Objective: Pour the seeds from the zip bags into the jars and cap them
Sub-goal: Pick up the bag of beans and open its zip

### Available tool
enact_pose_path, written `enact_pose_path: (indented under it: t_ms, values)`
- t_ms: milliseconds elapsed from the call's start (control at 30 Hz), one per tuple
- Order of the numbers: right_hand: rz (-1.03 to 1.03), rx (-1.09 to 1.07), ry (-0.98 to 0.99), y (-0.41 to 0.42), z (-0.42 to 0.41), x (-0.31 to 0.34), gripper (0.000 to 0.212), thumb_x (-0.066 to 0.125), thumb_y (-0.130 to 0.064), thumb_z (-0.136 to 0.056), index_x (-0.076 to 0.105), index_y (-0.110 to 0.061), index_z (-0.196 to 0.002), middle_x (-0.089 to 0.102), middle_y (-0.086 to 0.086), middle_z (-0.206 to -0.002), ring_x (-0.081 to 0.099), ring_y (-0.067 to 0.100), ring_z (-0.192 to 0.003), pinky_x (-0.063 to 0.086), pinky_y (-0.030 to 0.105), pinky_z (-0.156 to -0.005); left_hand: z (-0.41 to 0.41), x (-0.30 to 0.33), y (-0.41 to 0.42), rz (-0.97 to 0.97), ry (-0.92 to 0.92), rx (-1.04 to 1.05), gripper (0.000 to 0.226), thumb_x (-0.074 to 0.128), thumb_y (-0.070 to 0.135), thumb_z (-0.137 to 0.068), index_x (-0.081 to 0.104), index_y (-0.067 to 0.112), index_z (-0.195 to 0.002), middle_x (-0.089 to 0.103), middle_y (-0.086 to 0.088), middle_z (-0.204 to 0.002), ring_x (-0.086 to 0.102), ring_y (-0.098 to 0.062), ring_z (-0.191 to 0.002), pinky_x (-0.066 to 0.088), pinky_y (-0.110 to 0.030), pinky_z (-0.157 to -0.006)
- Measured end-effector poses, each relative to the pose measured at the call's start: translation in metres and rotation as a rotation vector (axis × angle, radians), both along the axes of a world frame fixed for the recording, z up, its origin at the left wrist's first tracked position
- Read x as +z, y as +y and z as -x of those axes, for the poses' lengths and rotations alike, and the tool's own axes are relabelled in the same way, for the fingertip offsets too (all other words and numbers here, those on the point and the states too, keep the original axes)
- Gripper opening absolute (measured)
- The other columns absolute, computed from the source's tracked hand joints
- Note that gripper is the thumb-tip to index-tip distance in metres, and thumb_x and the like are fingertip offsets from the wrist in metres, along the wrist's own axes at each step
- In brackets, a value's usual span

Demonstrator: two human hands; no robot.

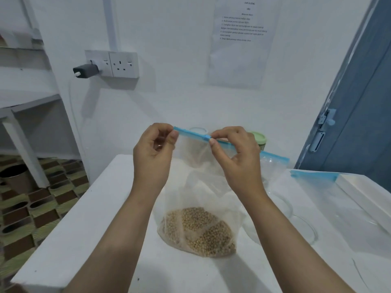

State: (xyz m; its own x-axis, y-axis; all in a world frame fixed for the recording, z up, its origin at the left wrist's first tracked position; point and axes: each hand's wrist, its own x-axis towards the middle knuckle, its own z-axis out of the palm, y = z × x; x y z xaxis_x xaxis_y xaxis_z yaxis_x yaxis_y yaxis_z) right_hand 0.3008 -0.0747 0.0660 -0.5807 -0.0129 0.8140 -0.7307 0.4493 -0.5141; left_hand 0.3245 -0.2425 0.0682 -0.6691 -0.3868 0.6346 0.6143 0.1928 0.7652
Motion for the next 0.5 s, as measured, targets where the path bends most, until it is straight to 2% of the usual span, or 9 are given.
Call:
enact_pose_path:
  t_ms: [167,333,500]
  values:
    - [-0.040,-0.078,0.008,0.007,0.014,0.003,0.008,0.058,-0.044,-0.091,0.065,-0.044,-0.093,0.058,-0.019,-0.101,0.050,0.011,-0.105,0.029,0.044,-0.098,-0.002,0.001,-0.015,-0.050,0.042,0.094,0.027,0.060,0.024,-0.095,0.061,0.046,-0.080,0.059,0.023,-0.079,0.053,-0.014,-0.071,0.049,-0.024,-0.072]
    - [-0.086,-0.086,0.021,0.012,0.030,0.009,0.014,0.055,-0.048,-0.091,0.067,-0.042,-0.094,0.059,-0.019,-0.103,0.048,0.012,-0.109,0.028,0.046,-0.096,-0.005,-0.002,-0.021,-0.110,0.094,0.147,0.019,0.057,0.020,-0.098,0.056,0.035,-0.086,0.055,0.019,-0.076,0.049,-0.013,-0.067,0.046,-0.018,-0.065]
    - [-0.082,-0.050,0.031,0.017,0.045,0.009,0.006,0.059,-0.040,-0.093,0.064,-0.043,-0.096,0.062,-0.031,-0.099,0.046,0.010,-0.113,0.027,0.046,-0.100,-0.006,-0.005,-0.032,-0.171,0.112,0.206,0.028,0.055,0.024,-0.099,0.056,0.046,-0.083,0.052,0.019,-0.081,0.044,-0.019,-0.071,0.042,-0.023,-0.065]
